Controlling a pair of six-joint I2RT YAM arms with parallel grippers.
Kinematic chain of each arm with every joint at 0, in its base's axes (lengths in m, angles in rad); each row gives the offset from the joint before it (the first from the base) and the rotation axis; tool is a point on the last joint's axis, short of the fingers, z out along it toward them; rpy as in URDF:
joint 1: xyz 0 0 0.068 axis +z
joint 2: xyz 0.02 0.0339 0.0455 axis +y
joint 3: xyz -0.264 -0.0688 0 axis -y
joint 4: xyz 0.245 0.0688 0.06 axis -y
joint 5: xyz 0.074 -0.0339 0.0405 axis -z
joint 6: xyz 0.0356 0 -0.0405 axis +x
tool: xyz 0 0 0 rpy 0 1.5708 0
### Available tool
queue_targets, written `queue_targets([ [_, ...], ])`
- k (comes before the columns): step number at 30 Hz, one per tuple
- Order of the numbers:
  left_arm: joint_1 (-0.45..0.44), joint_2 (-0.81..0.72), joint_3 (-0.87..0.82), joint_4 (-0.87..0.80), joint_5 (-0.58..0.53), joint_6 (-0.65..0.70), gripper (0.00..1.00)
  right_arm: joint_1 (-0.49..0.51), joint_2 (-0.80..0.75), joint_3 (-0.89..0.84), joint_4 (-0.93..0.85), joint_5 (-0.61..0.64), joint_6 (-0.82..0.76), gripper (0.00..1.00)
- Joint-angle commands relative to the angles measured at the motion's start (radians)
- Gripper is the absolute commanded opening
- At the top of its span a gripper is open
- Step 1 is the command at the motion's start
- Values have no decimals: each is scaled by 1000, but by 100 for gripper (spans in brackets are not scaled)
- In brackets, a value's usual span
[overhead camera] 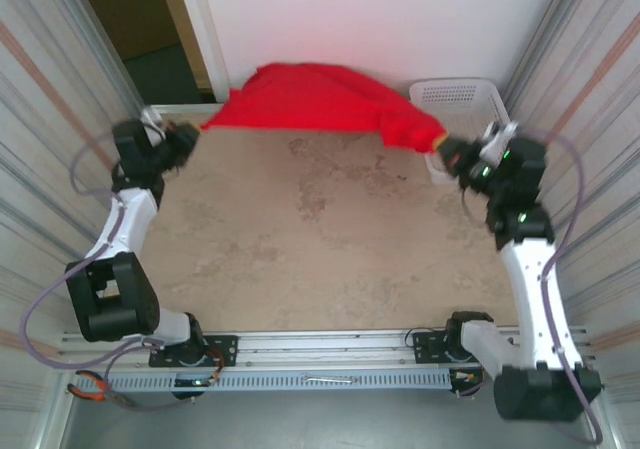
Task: Fold the inside-out t-shirt
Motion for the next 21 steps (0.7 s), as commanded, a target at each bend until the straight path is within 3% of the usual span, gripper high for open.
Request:
queue_targets([
  [1,-1,-144,-124,-54,-32,85,0,75,-230,-158,-183,166,-35,0],
  [5,-10,-236,-244,-207,-98,137,0,144,-499,-313,-462,270,29,0],
  [9,-22,-317,-322,-312,-143,162,0,151,-693,-390,-655,271,102,0],
  [12,-27,-389,-352,-393,-168,178,0,152,-768,-396,-753,274,125,0],
  [16,-36,-469,-394,-459,-194,184,0,152,-753,-382,-791,272,110,0],
  [19,-38,-524,-424,-495,-188,177,2,152,-728,-354,-793,282,106,36],
  [21,-38,-572,-430,-515,-189,173,21,152,-703,-309,-799,304,96,52],
])
